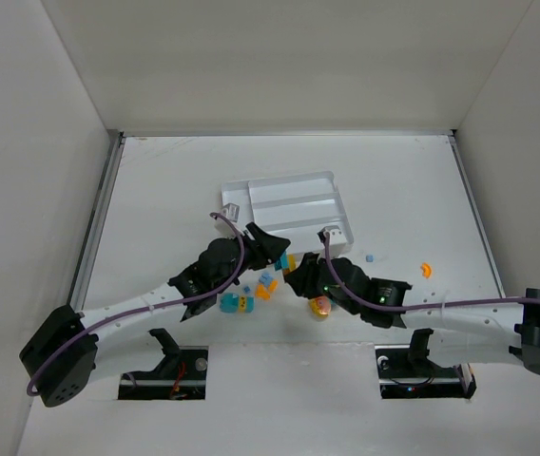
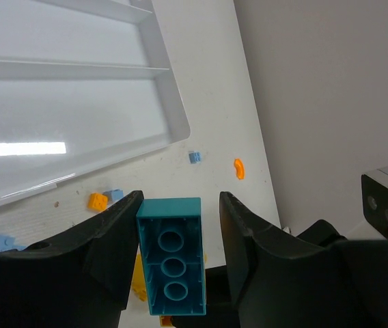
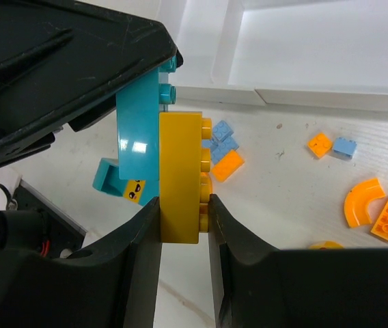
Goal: Sort the legos into containers by color
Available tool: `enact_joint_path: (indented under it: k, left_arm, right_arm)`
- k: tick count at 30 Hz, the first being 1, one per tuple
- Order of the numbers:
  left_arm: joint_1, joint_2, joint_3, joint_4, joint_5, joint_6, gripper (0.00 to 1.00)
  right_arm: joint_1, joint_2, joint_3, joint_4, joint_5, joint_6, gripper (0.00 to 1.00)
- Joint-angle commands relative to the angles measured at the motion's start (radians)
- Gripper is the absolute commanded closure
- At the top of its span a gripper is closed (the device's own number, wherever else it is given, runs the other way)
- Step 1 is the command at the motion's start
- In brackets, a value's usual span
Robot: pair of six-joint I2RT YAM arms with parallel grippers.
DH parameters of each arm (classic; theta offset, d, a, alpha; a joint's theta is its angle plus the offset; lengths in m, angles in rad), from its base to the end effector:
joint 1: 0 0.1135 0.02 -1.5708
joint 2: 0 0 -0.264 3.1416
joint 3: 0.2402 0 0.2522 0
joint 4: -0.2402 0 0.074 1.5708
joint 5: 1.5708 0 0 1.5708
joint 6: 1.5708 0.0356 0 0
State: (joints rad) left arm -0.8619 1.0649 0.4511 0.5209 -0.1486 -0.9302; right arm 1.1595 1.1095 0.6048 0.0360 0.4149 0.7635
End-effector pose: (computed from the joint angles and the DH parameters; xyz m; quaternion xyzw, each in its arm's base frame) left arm 0.1574 -0.1754 0.2423 -0.0751 0.7350 -0.4902 0.4624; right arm 0.1095 0.2152 0.2358 -0.0583 0.8386 0.3197 0.4371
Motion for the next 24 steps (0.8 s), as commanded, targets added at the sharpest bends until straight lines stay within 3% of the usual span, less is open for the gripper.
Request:
enact_joint_path:
  k: [1,4,13,24]
  left_arm:
    - [0.004,0.003,-0.006,0.056,0.035,-0.012,0.54]
    - [0.005,0.007,-0.009,0.062,0.032,-0.016,0.56]
    - [0.025,0.007,-0.012,0.054,0.049,-0.013,0.83]
    - [0.152,-0.132,-0.083,-0.058,0.196,0.047,0.88]
  right_arm:
    - [-0.008,-0.014,-0.004,0.080,0.002,0.007,0.78]
    - [-0.011,-0.013,-0.005,0.094,0.001,0.008,0.78]
    - [-0.033,-0.033,-0.019,0.105,0.010,0.008,0.78]
    - [-0.132,-0.059,-0.019,0.062,0.016,-0.033,0.78]
